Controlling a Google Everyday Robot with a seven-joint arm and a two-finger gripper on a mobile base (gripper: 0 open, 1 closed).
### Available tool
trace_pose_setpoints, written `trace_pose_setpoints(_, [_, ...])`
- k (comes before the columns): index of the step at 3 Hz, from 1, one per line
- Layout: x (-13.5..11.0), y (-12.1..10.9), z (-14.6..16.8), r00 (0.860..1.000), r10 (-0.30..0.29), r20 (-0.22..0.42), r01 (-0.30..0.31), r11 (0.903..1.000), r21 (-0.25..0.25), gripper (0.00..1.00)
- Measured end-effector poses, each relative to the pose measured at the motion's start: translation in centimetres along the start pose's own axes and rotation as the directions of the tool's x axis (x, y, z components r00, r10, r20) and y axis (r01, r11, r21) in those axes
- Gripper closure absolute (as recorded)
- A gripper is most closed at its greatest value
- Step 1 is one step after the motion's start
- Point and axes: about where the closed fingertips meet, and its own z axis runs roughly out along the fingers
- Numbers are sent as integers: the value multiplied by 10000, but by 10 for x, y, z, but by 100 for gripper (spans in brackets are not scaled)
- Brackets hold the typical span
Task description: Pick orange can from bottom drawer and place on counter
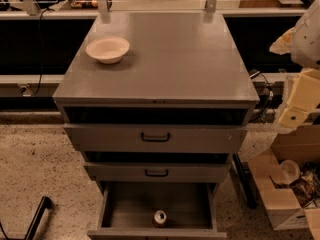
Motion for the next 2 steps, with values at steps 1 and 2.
trace_pose_setpoints(1, [-3, 0, 2, 9999, -95, 58, 94, 9999, 100, 0])
trace_pose_setpoints(2, [-27, 29, 14, 9931, -852, 808, 836, 9962, 227, 0])
